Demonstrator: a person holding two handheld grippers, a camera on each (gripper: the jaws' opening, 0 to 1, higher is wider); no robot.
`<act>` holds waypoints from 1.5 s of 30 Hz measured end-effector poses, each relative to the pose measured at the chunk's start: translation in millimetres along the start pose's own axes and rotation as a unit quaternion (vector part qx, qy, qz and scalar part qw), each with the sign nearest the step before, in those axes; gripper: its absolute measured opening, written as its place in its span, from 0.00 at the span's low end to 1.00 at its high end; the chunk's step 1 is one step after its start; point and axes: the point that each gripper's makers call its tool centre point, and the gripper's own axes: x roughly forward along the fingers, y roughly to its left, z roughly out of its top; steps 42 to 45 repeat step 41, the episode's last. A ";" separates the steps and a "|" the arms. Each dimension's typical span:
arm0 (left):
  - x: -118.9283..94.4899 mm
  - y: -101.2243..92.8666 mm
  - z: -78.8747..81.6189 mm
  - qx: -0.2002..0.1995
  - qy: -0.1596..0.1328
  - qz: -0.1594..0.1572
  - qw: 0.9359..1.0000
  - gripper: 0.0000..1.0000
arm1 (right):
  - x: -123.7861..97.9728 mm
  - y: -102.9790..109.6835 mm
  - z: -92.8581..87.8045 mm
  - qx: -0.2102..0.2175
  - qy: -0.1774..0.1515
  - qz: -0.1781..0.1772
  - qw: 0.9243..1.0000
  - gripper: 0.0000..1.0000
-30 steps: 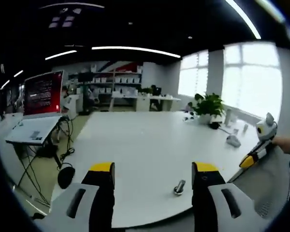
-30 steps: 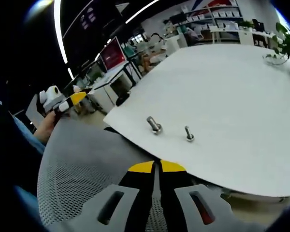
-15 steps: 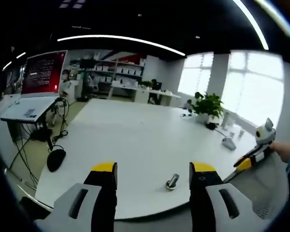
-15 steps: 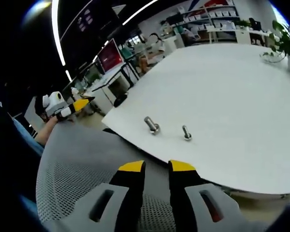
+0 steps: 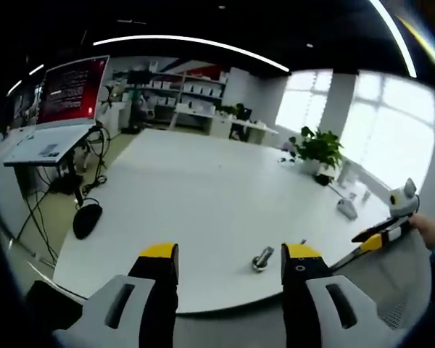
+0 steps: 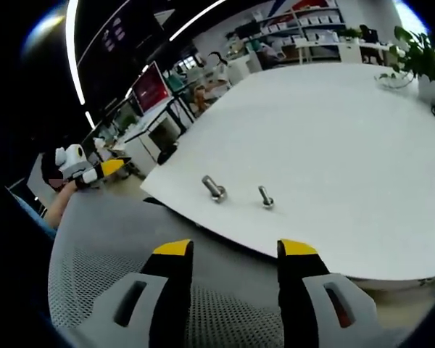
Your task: Place the washer onto the threaded stud by aligning its center hole with the stud, sliding it down to the base, and recovering from edge contact or off-axis alignment until the washer reaches the visible bottom stop.
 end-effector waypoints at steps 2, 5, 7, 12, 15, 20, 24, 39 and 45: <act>-0.1 2.0 -1.2 -0.006 0.003 0.004 1.000 0.57 | 0.3 -0.3 -1.0 -0.001 0.004 -0.002 1.000 0.51; 0.1 1.9 0.3 -0.009 -0.001 0.004 1.000 0.57 | 0.9 -1.0 -3.7 -0.003 0.015 -0.006 1.000 0.51; -0.2 -0.2 -1.4 -0.013 0.004 0.000 1.000 0.54 | 1.1 0.2 -5.5 -0.003 0.019 -0.003 1.000 0.51; -0.7 0.0 -0.2 -0.015 0.000 0.002 1.000 0.52 | 1.2 0.6 -6.4 -0.007 0.025 -0.004 1.000 0.51; -1.0 -0.6 1.0 -0.012 -0.004 0.002 1.000 0.50 | 1.0 0.4 -6.8 -0.006 0.026 -0.007 1.000 0.50; -1.1 -4.7 -5.1 -0.025 0.015 -0.008 1.000 0.37 | 0.6 1.2 -5.6 -0.007 0.023 -0.005 1.000 0.45; -1.8 -5.1 -6.3 -0.039 0.017 -0.011 0.999 0.37 | 0.3 3.3 -5.1 -0.007 0.023 -0.002 1.000 0.41; -1.2 -8.7 -10.4 -0.040 0.031 -0.013 0.999 0.25 | 0.3 -0.4 -3.3 -0.014 0.024 -0.001 1.000 0.35; -1.5 -7.2 -11.8 -0.043 0.036 -0.011 0.998 0.26 | -1.1 -2.7 0.6 -0.020 0.014 -0.009 1.000 0.35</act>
